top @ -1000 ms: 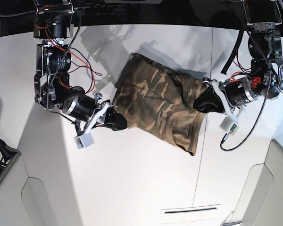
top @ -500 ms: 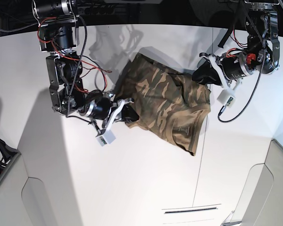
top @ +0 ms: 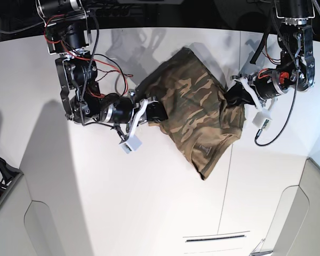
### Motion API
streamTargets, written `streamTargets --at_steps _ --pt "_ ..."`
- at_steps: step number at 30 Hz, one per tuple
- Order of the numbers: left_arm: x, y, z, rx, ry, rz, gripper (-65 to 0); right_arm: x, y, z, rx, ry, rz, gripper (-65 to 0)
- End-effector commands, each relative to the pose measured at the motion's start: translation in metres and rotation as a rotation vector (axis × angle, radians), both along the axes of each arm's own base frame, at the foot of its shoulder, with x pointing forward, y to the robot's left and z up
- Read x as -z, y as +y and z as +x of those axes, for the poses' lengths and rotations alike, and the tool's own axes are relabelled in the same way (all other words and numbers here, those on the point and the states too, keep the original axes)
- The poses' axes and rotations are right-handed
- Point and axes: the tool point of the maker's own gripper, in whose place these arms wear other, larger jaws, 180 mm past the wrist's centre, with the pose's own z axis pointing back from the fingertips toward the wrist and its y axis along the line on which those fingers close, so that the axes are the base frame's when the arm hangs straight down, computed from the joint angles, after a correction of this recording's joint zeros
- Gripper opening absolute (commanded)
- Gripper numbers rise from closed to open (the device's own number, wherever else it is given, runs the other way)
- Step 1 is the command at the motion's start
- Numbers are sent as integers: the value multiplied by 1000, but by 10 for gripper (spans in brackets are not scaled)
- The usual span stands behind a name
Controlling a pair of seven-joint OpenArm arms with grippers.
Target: Fold the T-shirt properly
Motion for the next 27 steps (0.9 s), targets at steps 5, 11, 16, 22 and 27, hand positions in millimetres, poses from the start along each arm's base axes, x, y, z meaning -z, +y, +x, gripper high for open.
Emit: streamTargets --at_steps 5,11,16,22,27 --pt "-16 5 28 -19 -62 -26 -524 -13 7 -27 -4 -28 53 -650" --pt "-26 -1 36 -27 -87 -87 -524 -19 9 -63 -3 -35 73 -650" --pt "-29 -5 35 -17 -86 -109 -524 -28 8 -69 2 -63 77 -650" --pt "-58 -18 40 41 -161 -150 -524 -49 -10 -51 65 -141 76 -650" --pt "-70 -21 45 57 -199 -139 -523 -65 -27 -37 123 -201 71 -650"
